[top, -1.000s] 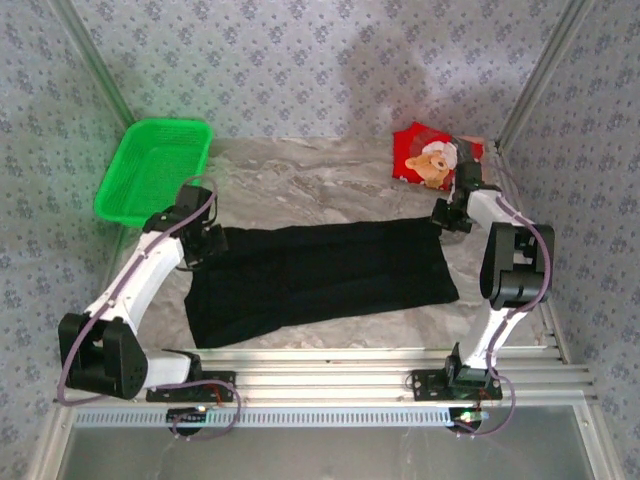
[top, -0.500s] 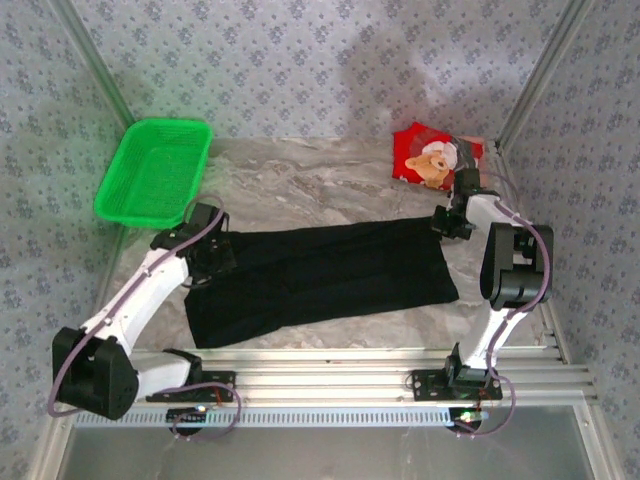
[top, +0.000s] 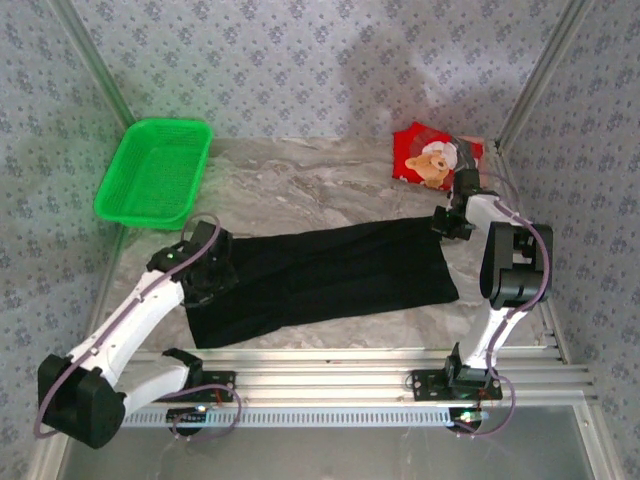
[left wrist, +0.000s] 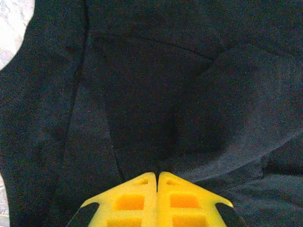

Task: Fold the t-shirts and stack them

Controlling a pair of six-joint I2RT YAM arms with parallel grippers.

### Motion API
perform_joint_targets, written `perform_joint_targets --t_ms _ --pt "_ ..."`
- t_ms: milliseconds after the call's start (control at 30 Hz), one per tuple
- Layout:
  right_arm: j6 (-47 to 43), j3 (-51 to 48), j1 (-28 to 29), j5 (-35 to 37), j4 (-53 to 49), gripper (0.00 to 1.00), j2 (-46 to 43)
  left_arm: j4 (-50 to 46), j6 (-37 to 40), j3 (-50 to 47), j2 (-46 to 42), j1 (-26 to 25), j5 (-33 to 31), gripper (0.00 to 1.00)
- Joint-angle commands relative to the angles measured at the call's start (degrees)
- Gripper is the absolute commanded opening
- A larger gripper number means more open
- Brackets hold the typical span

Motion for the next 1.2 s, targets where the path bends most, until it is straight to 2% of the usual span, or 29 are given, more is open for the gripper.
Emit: perform_joint_targets --t_ms 0,167,433,533,567,600,633,700,733,800,867,933,1067,1133,1167 --pt "-0.6 1.1 0.0 1.1 -0.7 0.0 1.3 -1.4 -2.5 -2.4 0.2 -0.5 0.7 0.0" --pt "-0.8 1.3 0.0 1.4 -1.0 0.0 1.5 2.3 -4.2 -5.7 1.3 -1.1 2.5 0.0" --pt "-0.4 0.6 0.1 2.0 -1.0 0.0 1.7 3.1 -4.2 -8.1 2.7 -1.6 2.6 0.0" --pt "0.0 0.5 0.2 2.2 -1.3 0.02 1.8 0.8 -5.2 -8.3 3.8 -1.6 0.6 0.0" --pt "0.2 0.5 0.2 2.3 -1.6 0.05 1.8 0.0 -5.4 -8.2 4.1 -1.6 -0.3 0.03" --pt "0.4 0.4 0.2 2.3 -1.7 0.14 1.6 -0.6 -5.6 -7.9 4.3 -1.6 -0.9 0.11" --pt "0.5 0.2 0.1 2.3 -2.0 0.25 1.2 -0.7 -5.5 -7.6 4.5 -1.6 -1.1 0.24" --pt "0.6 -0.3 0.0 2.3 -2.4 0.39 -0.4 -0.9 -5.3 -6.3 4.4 -1.7 -0.8 0.4" --pt "0.8 -0.5 -0.1 2.0 -2.7 0.47 -1.7 -1.2 -5.2 -4.9 3.8 -1.9 -1.0 0.44" --pt "0.9 -0.5 -0.4 0.4 -3.4 0.54 -4.5 -2.0 -4.7 -1.4 1.8 -3.0 -2.7 0.51" --pt "0.8 -2.9 -0.4 -1.0 -4.2 0.66 -8.4 -1.9 -3.6 2.0 0.0 -3.6 -5.0 0.62" --pt "0.6 -4.5 -0.3 -4.9 -3.7 0.78 -13.3 0.4 -1.0 4.7 0.4 -3.2 -3.9 0.7" --pt "-0.1 -8.1 1.3 -18.2 -0.8 0.89 -22.1 7.0 8.0 9.1 8.7 -1.2 5.2 0.73" --pt "-0.4 -9.4 3.4 -22.8 0.1 0.93 -25.5 9.5 12.2 10.7 14.6 1.3 12.7 0.73" --pt "-1.0 -9.6 5.0 -24.1 -0.3 0.94 -26.6 9.1 13.7 12.2 18.0 2.4 14.4 0.72"
